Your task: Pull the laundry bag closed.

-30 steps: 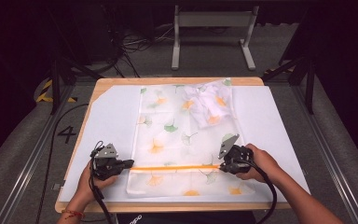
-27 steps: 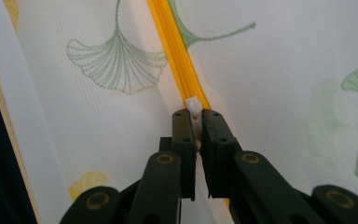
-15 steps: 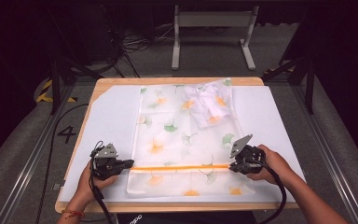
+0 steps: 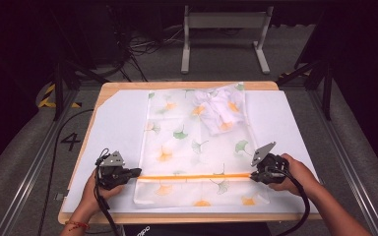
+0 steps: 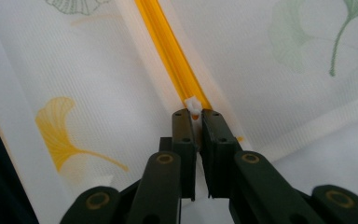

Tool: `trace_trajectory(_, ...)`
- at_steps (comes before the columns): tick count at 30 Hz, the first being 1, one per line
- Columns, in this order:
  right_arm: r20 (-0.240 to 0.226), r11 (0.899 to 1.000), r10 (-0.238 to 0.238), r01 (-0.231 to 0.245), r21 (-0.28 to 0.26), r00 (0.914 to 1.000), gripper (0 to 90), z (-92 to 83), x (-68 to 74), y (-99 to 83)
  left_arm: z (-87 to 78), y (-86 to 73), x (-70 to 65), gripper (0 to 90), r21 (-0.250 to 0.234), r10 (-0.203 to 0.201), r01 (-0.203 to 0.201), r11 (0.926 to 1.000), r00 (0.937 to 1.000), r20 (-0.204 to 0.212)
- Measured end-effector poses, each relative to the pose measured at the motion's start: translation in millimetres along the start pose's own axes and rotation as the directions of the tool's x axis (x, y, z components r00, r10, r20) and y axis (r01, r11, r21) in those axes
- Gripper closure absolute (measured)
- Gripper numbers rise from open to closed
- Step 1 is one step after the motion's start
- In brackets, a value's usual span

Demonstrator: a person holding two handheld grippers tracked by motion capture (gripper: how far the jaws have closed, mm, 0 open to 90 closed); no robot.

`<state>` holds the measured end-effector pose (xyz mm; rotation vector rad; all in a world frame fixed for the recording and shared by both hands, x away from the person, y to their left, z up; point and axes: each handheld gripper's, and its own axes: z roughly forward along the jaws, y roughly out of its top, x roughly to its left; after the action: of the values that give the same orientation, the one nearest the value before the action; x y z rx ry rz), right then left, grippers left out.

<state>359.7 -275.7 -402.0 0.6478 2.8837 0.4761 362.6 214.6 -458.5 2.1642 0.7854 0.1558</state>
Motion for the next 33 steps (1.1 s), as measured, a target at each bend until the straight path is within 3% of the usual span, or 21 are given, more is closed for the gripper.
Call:
trace_trajectory(28, 0.001, 0.997, 0.056, -0.056, -0.051, 0.9984, 83.7, -2.9, -6.1, -20.2, -0.2, 0.4, -0.3, 90.0, 0.004, 0.004, -0.004, 1.0000, 1.0000, 0.001)
trace_trajectory(33, 0.002, 0.996, 0.063, -0.063, -0.071, 0.9980, 83.6, -3.7, -5.4, -21.9, -0.4, 1.7, -2.4, 90.0, 0.008, 0.024, -0.024, 0.9997, 0.9995, -0.019)
